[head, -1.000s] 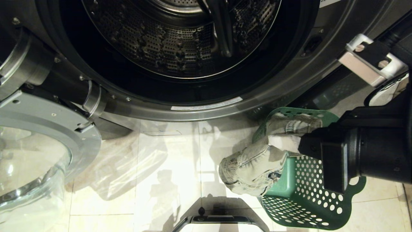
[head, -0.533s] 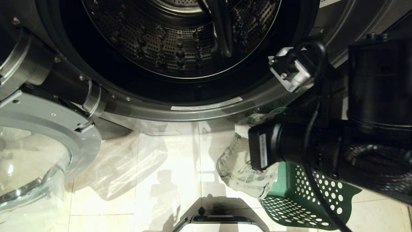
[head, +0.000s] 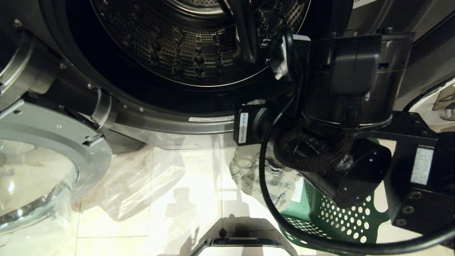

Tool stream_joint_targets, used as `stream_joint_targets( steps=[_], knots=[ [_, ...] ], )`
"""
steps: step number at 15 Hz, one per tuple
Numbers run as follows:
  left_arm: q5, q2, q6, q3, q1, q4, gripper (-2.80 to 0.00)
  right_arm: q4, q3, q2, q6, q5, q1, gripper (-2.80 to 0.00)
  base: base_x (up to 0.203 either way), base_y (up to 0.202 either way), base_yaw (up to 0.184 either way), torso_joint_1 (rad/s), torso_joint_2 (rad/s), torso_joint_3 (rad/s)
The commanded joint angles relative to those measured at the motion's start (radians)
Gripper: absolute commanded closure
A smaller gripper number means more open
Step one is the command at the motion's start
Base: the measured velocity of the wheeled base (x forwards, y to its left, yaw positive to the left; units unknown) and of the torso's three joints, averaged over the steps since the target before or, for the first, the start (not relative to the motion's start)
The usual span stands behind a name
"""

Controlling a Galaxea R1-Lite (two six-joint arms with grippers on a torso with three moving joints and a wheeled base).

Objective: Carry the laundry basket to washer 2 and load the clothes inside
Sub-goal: Place the clothes into the washing machine

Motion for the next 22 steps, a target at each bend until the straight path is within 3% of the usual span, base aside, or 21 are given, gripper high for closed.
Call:
stream_joint_targets(
  steps=[1,5,9,14,18,22],
  knots=[
    [0.0,0.0,0.0,0.002,0.001,0.0,0.0,-0.008,-0.067,0.053,0.0,-0.02,0.002,0.0,0.0,0.0,0.0,0.0,0.0,0.0],
    [0.0,0.0,0.0,0.002,0.001,0.0,0.0,-0.026,-0.262,0.158,-0.014,-0.105,0.006,0.0,0.0,0.0,0.0,0.0,0.0,0.0],
    [0.0,0.0,0.0,0.002,0.001,0.0,0.0,-0.154,-0.291,0.208,-0.13,-0.109,0.009,0.0,0.0,0.0,0.0,0.0,0.0,0.0],
    [0.0,0.0,0.0,0.002,0.001,0.0,0.0,-0.201,-0.442,0.305,-0.152,-0.113,0.009,0.0,0.0,0.0,0.0,0.0,0.0,0.0],
    [0.0,0.0,0.0,0.002,-0.001,0.0,0.0,-0.283,-0.539,0.36,-0.254,-0.123,0.009,0.0,0.0,0.0,0.0,0.0,0.0,0.0],
    [0.0,0.0,0.0,0.002,0.0,0.0,0.0,-0.316,-0.599,0.391,-0.295,-0.123,0.009,0.0,0.0,0.0,0.0,0.0,0.0,0.0]
  ],
)
